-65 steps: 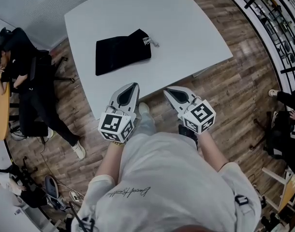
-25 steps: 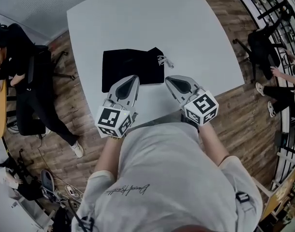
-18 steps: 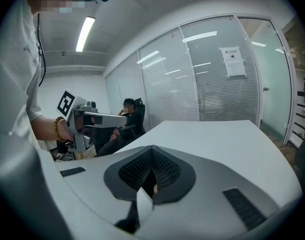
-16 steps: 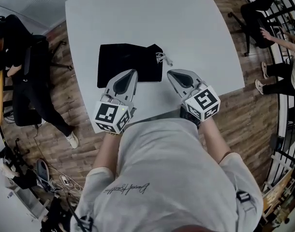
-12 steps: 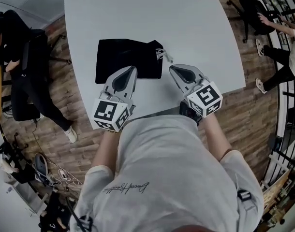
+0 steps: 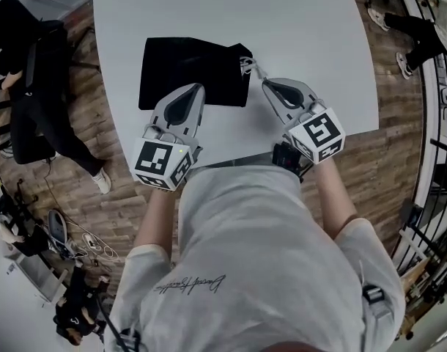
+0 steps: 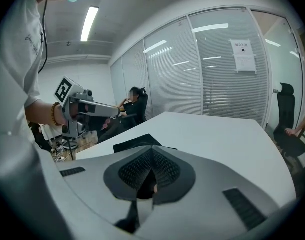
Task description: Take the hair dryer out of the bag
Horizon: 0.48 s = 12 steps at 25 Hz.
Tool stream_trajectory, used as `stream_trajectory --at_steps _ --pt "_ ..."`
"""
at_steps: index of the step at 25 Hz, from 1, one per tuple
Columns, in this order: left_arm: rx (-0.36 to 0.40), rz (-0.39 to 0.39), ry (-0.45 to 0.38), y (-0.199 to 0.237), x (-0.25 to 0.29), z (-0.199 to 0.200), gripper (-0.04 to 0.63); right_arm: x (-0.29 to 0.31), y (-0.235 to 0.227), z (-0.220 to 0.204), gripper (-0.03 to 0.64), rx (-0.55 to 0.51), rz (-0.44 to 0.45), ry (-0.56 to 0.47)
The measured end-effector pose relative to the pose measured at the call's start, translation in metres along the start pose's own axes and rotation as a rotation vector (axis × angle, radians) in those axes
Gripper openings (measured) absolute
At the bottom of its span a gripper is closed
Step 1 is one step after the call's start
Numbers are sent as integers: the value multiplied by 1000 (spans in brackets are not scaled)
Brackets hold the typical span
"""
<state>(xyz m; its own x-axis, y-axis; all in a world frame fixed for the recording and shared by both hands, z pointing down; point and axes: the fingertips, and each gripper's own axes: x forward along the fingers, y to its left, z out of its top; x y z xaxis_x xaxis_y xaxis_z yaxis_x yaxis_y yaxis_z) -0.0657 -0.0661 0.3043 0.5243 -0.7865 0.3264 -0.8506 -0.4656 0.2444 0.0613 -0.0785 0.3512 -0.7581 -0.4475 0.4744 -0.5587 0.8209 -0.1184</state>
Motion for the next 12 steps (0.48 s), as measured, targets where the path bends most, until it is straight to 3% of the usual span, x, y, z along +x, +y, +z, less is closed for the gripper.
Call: stream_trajectory --at_steps 12 --pt "-31 27 35 12 3 -23 12 18 -19 -24 23 -77 -5 86"
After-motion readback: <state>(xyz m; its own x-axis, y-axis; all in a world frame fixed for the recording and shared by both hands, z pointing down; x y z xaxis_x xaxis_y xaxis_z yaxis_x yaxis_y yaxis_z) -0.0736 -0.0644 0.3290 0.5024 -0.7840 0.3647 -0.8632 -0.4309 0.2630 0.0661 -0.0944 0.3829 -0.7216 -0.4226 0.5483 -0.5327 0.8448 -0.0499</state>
